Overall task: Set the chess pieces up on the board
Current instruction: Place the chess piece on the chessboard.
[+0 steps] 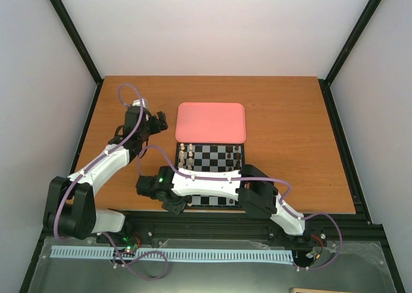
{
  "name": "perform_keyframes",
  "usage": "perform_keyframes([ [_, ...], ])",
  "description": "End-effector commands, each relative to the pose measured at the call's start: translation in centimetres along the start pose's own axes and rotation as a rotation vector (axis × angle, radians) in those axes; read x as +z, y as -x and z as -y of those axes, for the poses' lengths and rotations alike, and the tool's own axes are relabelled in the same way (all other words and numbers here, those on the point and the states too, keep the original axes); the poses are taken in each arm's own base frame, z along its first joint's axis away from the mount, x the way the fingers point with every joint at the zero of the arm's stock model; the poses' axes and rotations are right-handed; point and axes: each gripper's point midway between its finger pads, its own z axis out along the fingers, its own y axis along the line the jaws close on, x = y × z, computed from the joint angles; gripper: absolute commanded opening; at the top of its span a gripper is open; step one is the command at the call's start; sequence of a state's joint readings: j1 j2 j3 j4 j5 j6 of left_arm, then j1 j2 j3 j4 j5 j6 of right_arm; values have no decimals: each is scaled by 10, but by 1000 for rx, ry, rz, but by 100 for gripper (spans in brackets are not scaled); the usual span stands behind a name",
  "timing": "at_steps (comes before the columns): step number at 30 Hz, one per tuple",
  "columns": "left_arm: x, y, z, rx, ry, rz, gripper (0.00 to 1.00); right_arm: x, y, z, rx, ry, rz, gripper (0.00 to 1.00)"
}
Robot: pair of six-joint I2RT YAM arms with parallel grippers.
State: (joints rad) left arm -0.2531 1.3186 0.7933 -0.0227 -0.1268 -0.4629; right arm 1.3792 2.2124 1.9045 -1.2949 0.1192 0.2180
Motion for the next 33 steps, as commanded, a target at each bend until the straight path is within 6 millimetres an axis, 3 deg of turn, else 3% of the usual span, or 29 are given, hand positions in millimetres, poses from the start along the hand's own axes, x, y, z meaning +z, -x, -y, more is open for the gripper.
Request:
perform_keyframes([
  [1,-7,11,1,2,-12,40,100,4,3,1,-2,-29,-13,10],
  [33,-7,10,0,-3,-13,43,100,8,5,3,-16,-59,-40,17],
])
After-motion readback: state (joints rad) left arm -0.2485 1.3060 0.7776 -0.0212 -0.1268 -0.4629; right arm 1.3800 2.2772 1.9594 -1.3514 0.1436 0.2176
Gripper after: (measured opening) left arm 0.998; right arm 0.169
